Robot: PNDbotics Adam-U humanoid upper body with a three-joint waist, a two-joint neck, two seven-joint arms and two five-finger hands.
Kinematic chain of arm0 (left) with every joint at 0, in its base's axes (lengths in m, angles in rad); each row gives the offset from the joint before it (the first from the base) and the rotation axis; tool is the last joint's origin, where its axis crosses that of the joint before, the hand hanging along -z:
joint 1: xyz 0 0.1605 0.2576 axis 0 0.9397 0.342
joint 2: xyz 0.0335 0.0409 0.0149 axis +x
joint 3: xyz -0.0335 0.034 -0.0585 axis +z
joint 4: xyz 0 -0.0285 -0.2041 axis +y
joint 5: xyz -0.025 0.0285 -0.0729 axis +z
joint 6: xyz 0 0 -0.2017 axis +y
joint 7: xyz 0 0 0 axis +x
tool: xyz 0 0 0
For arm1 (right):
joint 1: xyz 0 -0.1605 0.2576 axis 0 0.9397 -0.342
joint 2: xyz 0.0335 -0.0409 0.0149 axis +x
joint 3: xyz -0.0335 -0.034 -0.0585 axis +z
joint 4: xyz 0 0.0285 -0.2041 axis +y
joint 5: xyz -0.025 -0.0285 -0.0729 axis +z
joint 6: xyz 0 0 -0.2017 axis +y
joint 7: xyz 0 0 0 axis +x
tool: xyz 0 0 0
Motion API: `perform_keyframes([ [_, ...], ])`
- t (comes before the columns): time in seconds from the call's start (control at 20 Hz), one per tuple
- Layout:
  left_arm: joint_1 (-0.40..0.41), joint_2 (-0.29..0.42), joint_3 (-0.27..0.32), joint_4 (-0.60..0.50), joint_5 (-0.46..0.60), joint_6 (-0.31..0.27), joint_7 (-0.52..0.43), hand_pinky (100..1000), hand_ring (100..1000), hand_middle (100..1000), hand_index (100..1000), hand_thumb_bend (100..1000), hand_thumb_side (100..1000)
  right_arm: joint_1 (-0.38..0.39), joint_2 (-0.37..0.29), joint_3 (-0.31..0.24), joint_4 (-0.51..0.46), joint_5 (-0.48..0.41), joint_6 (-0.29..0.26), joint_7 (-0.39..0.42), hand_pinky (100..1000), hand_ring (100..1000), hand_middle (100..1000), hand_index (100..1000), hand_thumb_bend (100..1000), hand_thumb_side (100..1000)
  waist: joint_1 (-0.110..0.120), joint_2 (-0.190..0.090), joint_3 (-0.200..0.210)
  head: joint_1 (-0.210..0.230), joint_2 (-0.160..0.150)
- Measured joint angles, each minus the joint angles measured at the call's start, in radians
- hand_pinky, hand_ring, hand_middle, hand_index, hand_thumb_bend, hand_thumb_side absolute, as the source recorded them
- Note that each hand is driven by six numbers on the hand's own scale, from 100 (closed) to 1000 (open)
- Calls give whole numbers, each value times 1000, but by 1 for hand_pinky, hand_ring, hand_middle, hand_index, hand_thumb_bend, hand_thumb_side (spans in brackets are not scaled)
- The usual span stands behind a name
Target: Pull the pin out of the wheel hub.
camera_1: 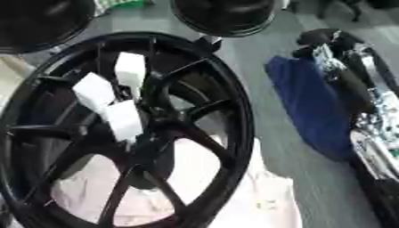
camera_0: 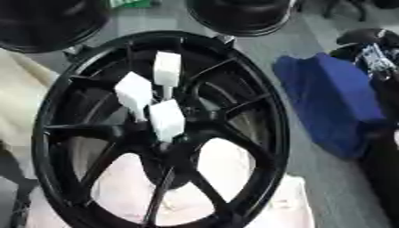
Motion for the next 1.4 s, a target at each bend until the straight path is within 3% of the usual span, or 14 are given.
perform_keyframes([
  [0.3, -9, 0, -1, -3, -5, -17, -45, 907, 679, 673, 811, 334, 663, 0, 0, 0, 0, 0, 0, 0, 811, 663, 654, 685, 100, 528, 0, 0, -1, -1, 0],
  [0.5, -11, 7, -16, -29, -25, -46, -146, 908, 729, 706, 835, 349, 651, 1, -1, 0, 0, 1, 0, 0, 811, 663, 654, 685, 100, 528, 2, 0, -6, -2, 0],
  [0.95, -32, 27, -111, -134, -80, -86, -461, 914, 804, 766, 869, 403, 631, 0, -2, 1, 0, 1, 0, 2, 811, 664, 655, 685, 100, 529, 7, 0, -16, -2, -1],
  [1.2, -80, 25, -172, -141, -89, -78, -557, 915, 811, 772, 870, 415, 624, 0, -5, 2, 0, 1, 0, 3, 811, 664, 655, 685, 100, 529, 10, 0, -20, 0, -8],
  [1.4, -99, 18, -201, -133, -90, -77, -580, 915, 811, 772, 870, 415, 624, 0, -9, 2, 0, 1, 1, 5, 811, 664, 655, 685, 100, 529, 10, 0, -21, 0, -8],
])
